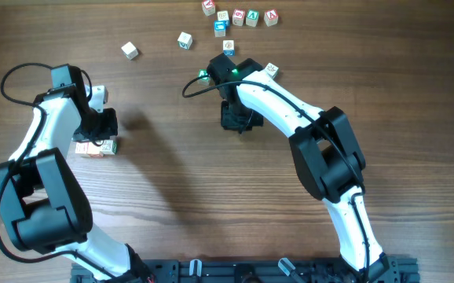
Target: Form a horizontal line
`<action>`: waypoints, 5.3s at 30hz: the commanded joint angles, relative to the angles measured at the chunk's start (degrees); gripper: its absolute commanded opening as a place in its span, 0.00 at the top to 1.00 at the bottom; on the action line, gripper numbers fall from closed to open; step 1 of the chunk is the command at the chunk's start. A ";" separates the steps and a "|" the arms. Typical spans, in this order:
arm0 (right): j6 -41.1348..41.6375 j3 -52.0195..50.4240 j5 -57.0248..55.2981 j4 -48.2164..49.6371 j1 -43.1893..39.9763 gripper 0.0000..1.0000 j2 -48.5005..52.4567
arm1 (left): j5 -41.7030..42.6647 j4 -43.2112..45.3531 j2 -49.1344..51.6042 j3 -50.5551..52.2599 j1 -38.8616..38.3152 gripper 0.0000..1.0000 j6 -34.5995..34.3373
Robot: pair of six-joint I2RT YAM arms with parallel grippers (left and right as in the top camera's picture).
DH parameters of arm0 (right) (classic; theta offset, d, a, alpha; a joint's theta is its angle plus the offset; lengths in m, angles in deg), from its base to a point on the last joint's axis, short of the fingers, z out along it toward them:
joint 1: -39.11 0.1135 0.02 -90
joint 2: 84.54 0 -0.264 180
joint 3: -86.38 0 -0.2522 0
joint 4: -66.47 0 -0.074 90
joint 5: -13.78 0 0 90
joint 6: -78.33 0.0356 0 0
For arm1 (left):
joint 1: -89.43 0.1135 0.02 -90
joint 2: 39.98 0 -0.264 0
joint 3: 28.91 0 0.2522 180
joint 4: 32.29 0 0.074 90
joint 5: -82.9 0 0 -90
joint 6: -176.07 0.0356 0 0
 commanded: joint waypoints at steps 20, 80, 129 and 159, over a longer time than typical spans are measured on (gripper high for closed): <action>-0.76 -0.57 -1.66 0.72 -0.17 0.95 -1.09 | -0.59 -0.13 1.97 0.55 0.07 0.96 1.16; -0.92 -0.57 -1.84 1.66 -0.17 0.95 -1.05 | -2.08 -1.62 1.97 0.55 0.02 0.96 1.14; -1.81 -0.57 -1.86 1.66 -0.17 0.95 -1.05 | -2.08 -1.79 1.97 0.55 0.02 0.96 1.14; -1.81 -0.59 -1.86 2.27 -0.17 0.95 -1.05 | -2.03 -1.16 1.97 0.52 0.02 0.92 1.03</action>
